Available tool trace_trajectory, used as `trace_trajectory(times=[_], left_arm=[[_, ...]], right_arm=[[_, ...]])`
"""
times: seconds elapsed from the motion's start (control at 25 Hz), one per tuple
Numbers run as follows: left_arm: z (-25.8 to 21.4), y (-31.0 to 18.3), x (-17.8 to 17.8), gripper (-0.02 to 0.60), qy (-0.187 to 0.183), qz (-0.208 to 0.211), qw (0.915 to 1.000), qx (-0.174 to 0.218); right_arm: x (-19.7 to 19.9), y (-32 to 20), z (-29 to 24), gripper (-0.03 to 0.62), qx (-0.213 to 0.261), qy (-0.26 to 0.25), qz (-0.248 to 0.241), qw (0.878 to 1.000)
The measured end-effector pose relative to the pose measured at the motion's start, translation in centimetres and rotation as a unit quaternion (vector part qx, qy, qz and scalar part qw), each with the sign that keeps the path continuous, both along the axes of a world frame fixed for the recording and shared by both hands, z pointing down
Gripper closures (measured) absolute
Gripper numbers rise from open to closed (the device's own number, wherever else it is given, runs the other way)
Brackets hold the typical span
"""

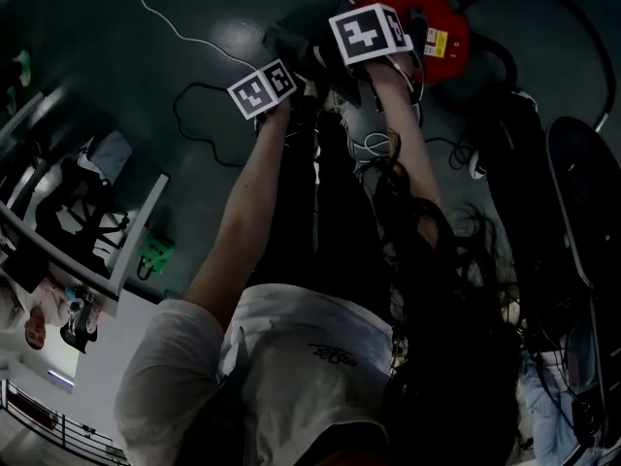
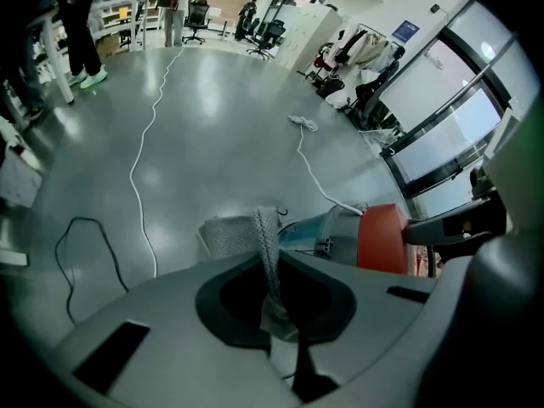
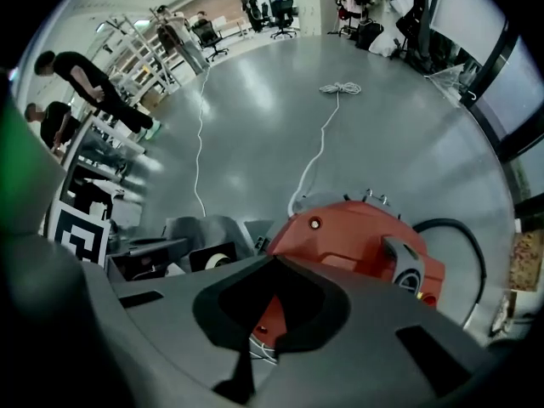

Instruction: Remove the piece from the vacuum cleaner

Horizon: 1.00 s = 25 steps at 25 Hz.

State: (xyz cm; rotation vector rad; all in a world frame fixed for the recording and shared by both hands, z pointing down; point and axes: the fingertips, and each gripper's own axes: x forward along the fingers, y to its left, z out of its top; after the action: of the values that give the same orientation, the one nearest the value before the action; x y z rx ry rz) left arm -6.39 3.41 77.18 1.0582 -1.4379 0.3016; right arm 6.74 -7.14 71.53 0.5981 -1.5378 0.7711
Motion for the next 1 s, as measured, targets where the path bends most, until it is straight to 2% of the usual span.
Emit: trace_trajectory(times=[0.08, 0.2, 0.44, 0.52, 0.72, 0.84, 1.0], left_arm=[[-0.1, 0.2, -0.1, 0.565, 0.006, -0.004, 1.0000, 0.003], [0.6, 0.3, -0.7, 0.566, 0.007, 0.002, 1.0000, -0.001], [2.3, -3.0, -2.2, 0.565, -0.021, 0.077, 0.9968, -0.004], [2.7, -3.7, -2.3, 0.565, -0.031, 0.087, 0.9957, -0.008], [2.5, -2.2, -2.6, 0.565, -0.041, 0.097, 0.9944, -0.002], [1.5, 0.3, -2.0, 0.565, -0.036, 0.081, 0.9960, 0.010], [0.8, 1.0, -2.2, 0.565, -0.039, 0.065, 0.9970, 0.013]], right_arm=[[-0.5, 0.3, 0.1, 0.585, -0.015, -0.015, 0.010, 1.000], [0.2, -0.1, -0.3, 0.585, -0.009, 0.005, 0.004, 1.000], [-0.1, -0.2, -0.2, 0.585, -0.003, 0.002, 0.000, 1.000], [-0.1, -0.1, 0.0, 0.585, 0.004, 0.006, -0.002, 1.000], [-0.2, -0.2, 0.1, 0.583, 0.002, 0.013, -0.005, 1.000], [-0.3, 0.2, 0.3, 0.583, -0.012, 0.005, -0.002, 1.000], [-0.5, 0.1, 0.0, 0.585, -0.006, 0.008, -0.002, 1.000]])
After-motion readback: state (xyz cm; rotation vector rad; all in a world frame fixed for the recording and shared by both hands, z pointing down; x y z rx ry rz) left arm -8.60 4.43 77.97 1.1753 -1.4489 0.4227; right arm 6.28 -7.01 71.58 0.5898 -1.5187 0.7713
